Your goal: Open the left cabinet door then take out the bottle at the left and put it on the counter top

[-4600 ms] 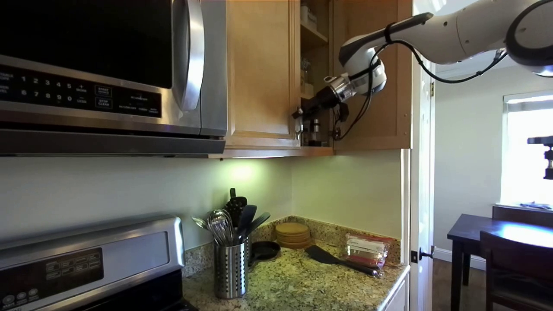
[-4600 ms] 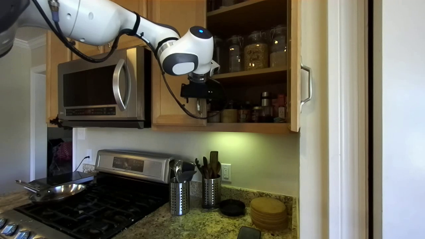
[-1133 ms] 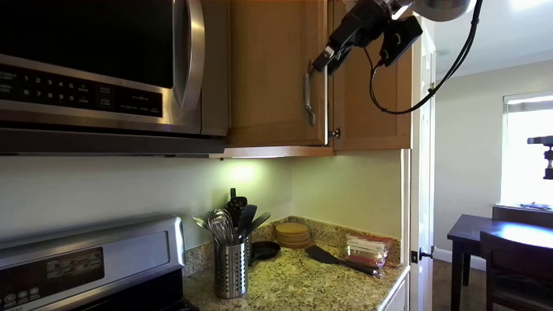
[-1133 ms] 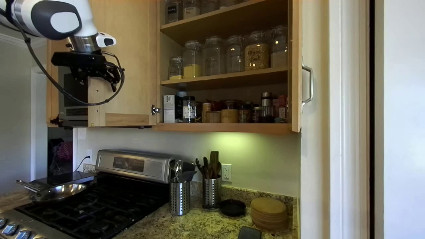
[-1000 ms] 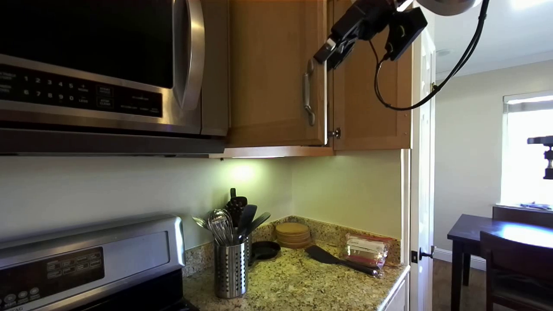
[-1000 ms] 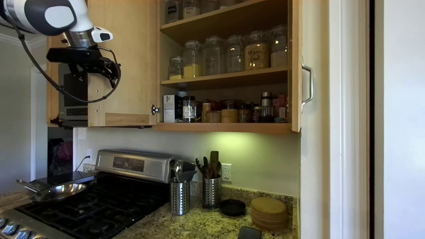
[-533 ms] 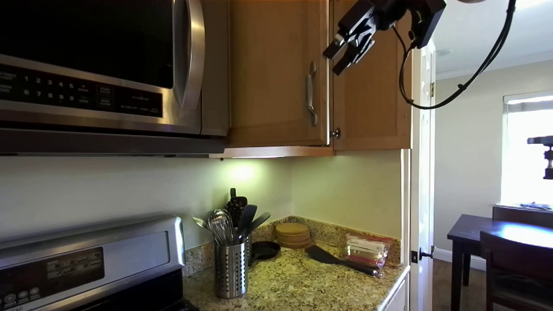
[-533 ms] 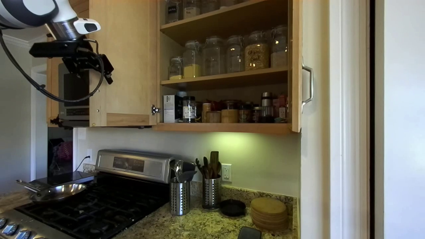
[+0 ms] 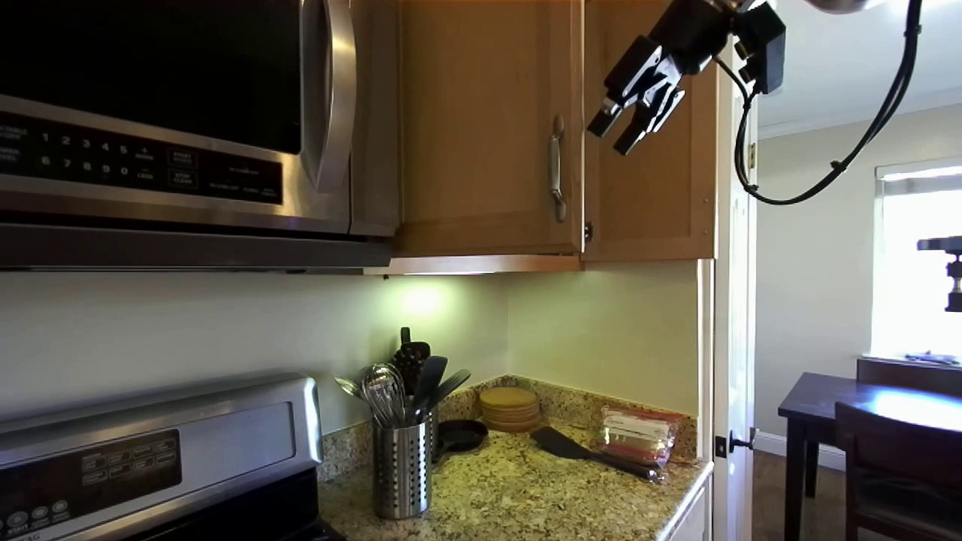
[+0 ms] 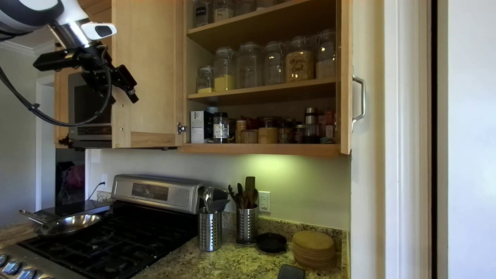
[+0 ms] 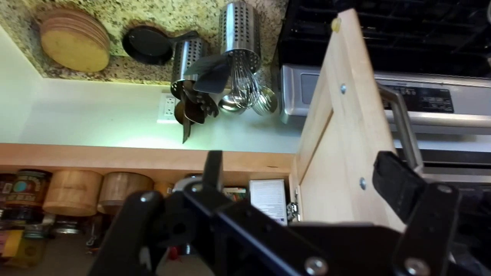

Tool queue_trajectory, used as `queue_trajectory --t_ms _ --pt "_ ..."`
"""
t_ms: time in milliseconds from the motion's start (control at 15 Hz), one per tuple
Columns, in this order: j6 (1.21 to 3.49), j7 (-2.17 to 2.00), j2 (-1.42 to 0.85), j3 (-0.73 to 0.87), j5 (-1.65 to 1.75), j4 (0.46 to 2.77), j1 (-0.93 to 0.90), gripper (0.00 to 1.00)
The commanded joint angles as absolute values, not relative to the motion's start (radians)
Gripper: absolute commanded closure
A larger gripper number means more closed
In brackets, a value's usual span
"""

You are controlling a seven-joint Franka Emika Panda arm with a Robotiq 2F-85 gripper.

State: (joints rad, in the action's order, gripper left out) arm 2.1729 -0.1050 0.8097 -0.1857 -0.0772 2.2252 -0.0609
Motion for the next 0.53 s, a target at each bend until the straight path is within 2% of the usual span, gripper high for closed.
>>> queue_trajectory --t_ms 0,467 --pt "2.105 -0.171 0.862 -0.187 -0.024 2.254 -0.017 0.0" --pt "2.067 -0.226 0.804 -0.188 0.06 2.251 0.057 0.0"
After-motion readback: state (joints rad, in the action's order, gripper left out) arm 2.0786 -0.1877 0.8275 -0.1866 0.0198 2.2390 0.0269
